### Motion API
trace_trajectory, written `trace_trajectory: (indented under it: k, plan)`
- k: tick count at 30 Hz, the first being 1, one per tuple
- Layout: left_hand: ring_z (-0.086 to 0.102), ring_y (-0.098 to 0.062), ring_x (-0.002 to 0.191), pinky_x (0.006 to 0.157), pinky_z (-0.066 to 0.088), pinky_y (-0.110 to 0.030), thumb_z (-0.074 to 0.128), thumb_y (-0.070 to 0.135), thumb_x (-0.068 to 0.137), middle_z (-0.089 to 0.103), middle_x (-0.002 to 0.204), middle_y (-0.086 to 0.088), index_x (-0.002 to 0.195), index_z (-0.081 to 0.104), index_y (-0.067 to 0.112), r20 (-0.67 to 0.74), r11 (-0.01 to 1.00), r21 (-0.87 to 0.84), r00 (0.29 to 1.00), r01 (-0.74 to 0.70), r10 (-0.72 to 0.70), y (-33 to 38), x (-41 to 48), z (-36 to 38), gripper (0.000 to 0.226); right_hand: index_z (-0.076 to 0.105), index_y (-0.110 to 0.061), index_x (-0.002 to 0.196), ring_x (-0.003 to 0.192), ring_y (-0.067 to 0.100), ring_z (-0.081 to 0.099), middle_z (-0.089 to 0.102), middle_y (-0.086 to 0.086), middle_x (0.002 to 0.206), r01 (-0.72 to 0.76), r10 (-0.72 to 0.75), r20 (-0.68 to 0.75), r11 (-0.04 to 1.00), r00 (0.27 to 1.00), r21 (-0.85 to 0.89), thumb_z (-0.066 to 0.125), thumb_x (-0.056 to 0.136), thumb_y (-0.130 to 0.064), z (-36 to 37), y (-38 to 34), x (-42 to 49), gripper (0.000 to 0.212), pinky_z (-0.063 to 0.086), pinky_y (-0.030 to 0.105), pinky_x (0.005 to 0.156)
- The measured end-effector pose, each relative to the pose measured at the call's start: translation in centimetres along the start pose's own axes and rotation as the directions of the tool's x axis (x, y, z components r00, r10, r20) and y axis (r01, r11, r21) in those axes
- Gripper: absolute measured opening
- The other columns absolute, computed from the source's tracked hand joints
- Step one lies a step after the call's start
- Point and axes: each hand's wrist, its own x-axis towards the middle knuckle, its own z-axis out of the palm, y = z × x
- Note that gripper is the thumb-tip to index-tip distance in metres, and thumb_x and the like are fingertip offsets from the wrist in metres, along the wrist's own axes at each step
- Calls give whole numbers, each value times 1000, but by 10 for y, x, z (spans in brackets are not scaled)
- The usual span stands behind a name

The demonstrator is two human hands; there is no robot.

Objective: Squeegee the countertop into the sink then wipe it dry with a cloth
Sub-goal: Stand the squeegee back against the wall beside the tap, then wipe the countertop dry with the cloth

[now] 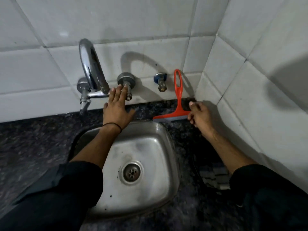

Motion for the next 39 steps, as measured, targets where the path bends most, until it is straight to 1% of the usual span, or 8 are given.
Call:
trace_trajectory:
  k: [3,7,12,15,21,25,32,39]
  plan:
    - [2,-25,151,115,19,-61,59,30,87,6,164,-1,155,11,25,-68,998,-29,996,58,-59,16,-17,5,83,59,-19,100,54,8,54,59,2,67,56,-63,-42,986,997,-154,52,98,-18,-24,23,-37,8,43,25,53]
    - [1,-21,151,116,16,-57,57,24,85,0,165,3,155,10,24,-99,993,-119,995,20,-32,53,-82,36,84,53,-14,133,96,21,58,62,4,103,121,-135,-2,893,991,-433,59,93,-17,-50,59,-98,40,49,36,87]
    - [-1,-17,151,115,17,-57,45,39,96,2,164,5,154,17,26,323,979,-116,926,-168,197,92,-166,94,66,33,-26,152,142,34,30,34,3,157,258,-154,208,546,966,-797,44,91,-45,-56,99,-134,64,28,49,113]
    - [-5,-15,151,116,12,-58,32,51,99,-2,164,11,155,8,31,497,979,-107,844,-173,204,103,-187,115,64,16,-36,156,148,32,18,15,-5,164,257,-86,246,478,965,-840,31,95,-48,-57,111,-137,63,19,52,116]
    - [-2,-18,151,115,8,-59,31,54,98,-2,163,16,154,5,37,581,981,-95,791,-168,192,99,-182,112,64,28,-29,154,134,40,38,30,9,159,211,-150,155,513,976,-832,46,91,-15,-52,101,-133,68,37,53,102]
    - [22,-24,146,110,25,-51,43,37,96,26,159,5,150,26,30,549,966,-143,795,-214,257,88,-171,97,57,47,-25,144,117,41,53,53,12,142,186,-183,96,581,978,-793,56,64,9,-56,97,-116,87,46,49,98]
    - [64,-26,103,85,52,-38,48,33,94,71,112,-1,115,66,26,411,965,-257,910,61,51,18,-175,52,28,60,-8,132,113,26,57,61,16,129,204,-319,-174,856,932,-475,47,79,16,-20,41,-131,60,36,14,96]
    - [69,-17,92,81,54,-33,50,33,90,75,101,3,102,72,23,237,893,-351,949,282,-206,-102,-229,-17,27,56,-11,137,124,5,49,55,-3,133,189,-183,124,981,975,-43,47,94,9,137,-6,-203,48,29,0,101]
